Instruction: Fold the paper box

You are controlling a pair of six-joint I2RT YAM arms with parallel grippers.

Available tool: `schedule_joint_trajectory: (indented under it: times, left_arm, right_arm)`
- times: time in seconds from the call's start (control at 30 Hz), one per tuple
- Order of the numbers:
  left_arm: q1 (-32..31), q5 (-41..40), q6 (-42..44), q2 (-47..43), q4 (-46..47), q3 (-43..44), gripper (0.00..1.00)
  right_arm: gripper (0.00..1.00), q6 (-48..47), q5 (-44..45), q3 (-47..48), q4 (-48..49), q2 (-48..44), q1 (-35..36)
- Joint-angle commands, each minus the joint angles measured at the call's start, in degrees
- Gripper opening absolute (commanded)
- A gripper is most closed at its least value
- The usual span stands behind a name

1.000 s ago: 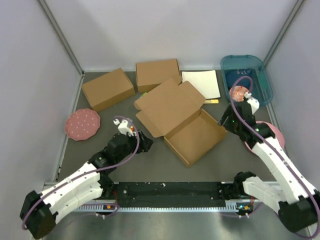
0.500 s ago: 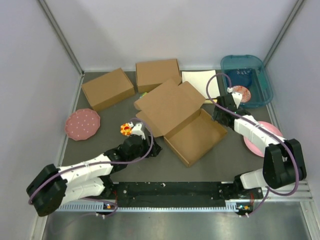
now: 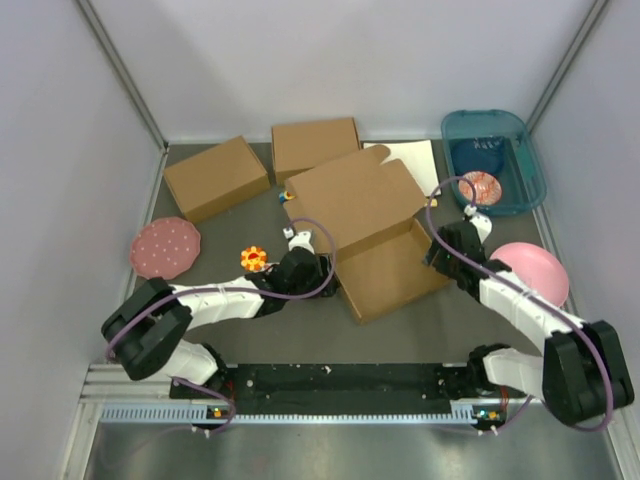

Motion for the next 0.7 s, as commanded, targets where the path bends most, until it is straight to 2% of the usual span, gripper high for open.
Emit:
schedule_joint_trajectory:
  times: [0.0, 0.27, 0.37, 0.53, 0.63, 0.67]
  left_arm:
    - [1.4, -0.3, 1.2, 3.7, 0.7, 6.8, 0.71]
    - [4.2, -2.7, 2.3, 2.6, -6.2, 10.6, 0.71]
    - [4.2, -7.4, 3.4, -2.6, -11.3, 10.3, 0.75]
    - [5.1, -20.6, 4.1, -16.3, -21.5, 8.6, 0.82]
    - [8.3, -24.7, 3.7, -22.3, -26.6, 8.0, 0.83]
    - [11.5, -24.9, 3.6, -23.5, -27.8, 8.3, 0.84]
  right_arm:
    - [0.67, 5.3, -5.2, -4.6, -2.6, -4.6, 3.2]
    - [0.69, 5.2, -4.8, -6.7, -3.7, -11.4, 3.5]
    - [0.72, 4.4, -4.3, -4.7, -5.6, -12.5, 3.5]
    - [0.75, 2.5, -3.1, 0.9, -9.7, -16.4, 3.5]
    - [0.76, 0.8, -2.9, 3.9, -11.0, -17.7, 3.5]
    - [0.76, 0.5, -2.7, 4.4, -11.5, -18.0, 3.5]
